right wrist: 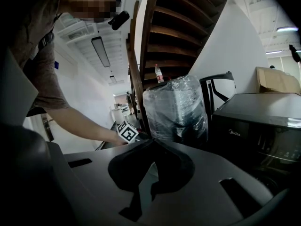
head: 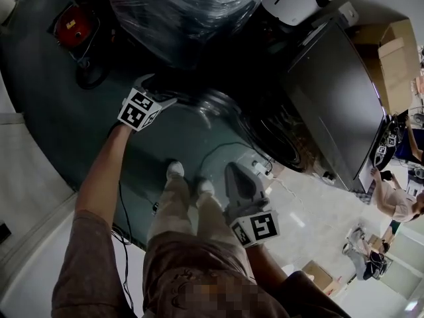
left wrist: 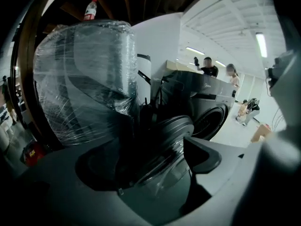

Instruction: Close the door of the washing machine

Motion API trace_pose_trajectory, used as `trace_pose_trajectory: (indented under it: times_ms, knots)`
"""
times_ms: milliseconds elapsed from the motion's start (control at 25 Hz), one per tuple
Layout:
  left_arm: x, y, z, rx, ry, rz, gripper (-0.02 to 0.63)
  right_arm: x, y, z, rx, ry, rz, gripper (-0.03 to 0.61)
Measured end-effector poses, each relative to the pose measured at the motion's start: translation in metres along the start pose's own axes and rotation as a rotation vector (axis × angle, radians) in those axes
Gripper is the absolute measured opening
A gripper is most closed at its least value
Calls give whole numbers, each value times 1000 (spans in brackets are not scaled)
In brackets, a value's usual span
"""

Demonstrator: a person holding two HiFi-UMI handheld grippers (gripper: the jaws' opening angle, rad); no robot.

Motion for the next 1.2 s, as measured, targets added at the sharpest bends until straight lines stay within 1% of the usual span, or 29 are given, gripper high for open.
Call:
trace_pose_trajectory:
  times_ms: [120,200,440,600,720,960,1200]
  knots:
    - [-3,-20,-12,-17,-53,-35,397,-4,-4,4,-30,-14,-28,-5]
    - [-3,-30,-18,-35,-84,-55,397,-4,-6,5,-43,-26,-26,-5]
    - [-9,-59,-26,-94,-139,-110,397,-11,-9,14,-86,-43,-43,-5]
    - [-15,-66,-24,-134,-142,-139,396,-14,-8,19,-110,-55,-50,-5]
    - [-17,-66,-25,-132,-133,-141,396,-16,-8,20,-116,-56,-54,-5]
    - [-19,-64,-25,-127,-150,-151,394,-17,-10,15,-115,-60,-58,-5]
    - [-22,-57,-19,-137,-110,-146,394,-15,-5,14,-128,-59,-47,-5]
Point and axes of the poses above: the fingertips, and each gripper's own axes: y backward along the fingers, z to its right, x out of its top, the point moved 6 cm from there along y, backward along the fingers, and after that the axes turned 7 degrees about -y, right-handed, at the moved point
